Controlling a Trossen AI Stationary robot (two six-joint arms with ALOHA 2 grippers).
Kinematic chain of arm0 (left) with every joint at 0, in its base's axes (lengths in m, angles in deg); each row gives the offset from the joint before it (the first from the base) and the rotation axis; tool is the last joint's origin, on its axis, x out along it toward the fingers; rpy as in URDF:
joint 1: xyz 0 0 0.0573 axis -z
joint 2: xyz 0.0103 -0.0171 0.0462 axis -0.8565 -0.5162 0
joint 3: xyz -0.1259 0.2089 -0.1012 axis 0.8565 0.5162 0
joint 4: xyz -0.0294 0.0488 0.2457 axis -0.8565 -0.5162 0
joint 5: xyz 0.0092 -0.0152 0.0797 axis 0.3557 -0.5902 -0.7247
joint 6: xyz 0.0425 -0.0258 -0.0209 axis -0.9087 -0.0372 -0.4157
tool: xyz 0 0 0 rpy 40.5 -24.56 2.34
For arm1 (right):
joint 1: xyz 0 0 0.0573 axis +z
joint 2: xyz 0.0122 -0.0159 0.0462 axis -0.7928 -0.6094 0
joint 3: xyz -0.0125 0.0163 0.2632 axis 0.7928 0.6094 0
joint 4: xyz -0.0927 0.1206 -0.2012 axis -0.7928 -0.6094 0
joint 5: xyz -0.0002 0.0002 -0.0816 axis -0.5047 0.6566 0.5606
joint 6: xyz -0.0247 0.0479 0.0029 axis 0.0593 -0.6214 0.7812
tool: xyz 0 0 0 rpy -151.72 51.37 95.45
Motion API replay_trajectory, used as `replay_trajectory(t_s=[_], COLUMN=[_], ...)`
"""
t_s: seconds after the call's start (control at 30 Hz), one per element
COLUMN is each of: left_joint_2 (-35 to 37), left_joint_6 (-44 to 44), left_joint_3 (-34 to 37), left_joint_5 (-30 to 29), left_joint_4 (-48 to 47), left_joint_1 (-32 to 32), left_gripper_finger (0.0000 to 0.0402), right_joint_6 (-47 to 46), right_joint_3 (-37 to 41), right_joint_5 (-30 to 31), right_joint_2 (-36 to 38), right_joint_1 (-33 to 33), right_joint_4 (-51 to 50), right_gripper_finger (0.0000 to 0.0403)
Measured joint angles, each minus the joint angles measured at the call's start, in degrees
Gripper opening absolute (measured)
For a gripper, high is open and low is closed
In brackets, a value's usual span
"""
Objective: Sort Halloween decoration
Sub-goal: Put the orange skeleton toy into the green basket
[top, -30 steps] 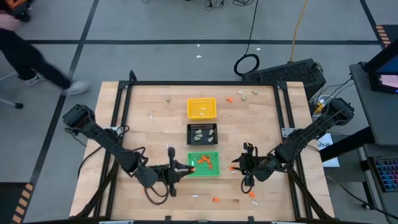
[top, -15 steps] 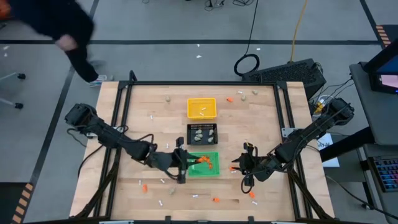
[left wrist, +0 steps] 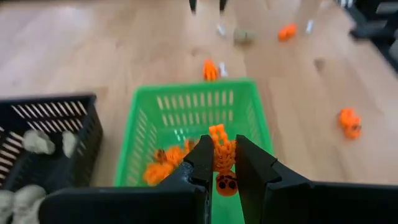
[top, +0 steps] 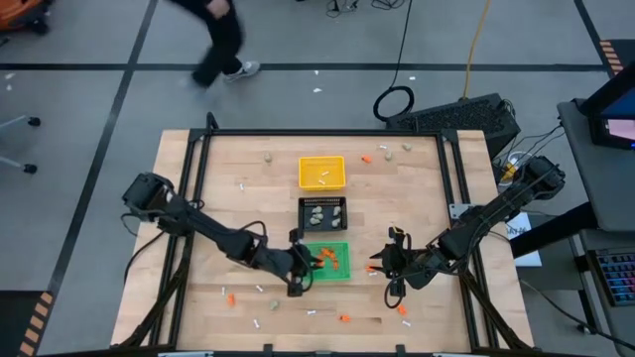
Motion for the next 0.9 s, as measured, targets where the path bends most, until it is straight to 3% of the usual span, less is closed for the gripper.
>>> replay_trajectory(t_s=[0.53,0.9], left_joint_2=[-4.8,-3.3], left_joint_6=[-0.1,0.1], left_joint_3=[0.1,0.1], left_joint_5=[0.3,1.0], left_joint_4=[0.5,1.2], left_joint_1=[-0.8,-0.8], left_gripper_finger=[0.0048,0.0180], right_joint_6=[0.0,-2.7], right_joint_3=[0.0,0.0], right_joint_5=[0.0,2.1], right_joint_2=[0.0,-0.2], right_joint_1=[0.0,0.5], right_joint_4=[0.0,0.0], right_gripper_finger=[0.0102,0.0102])
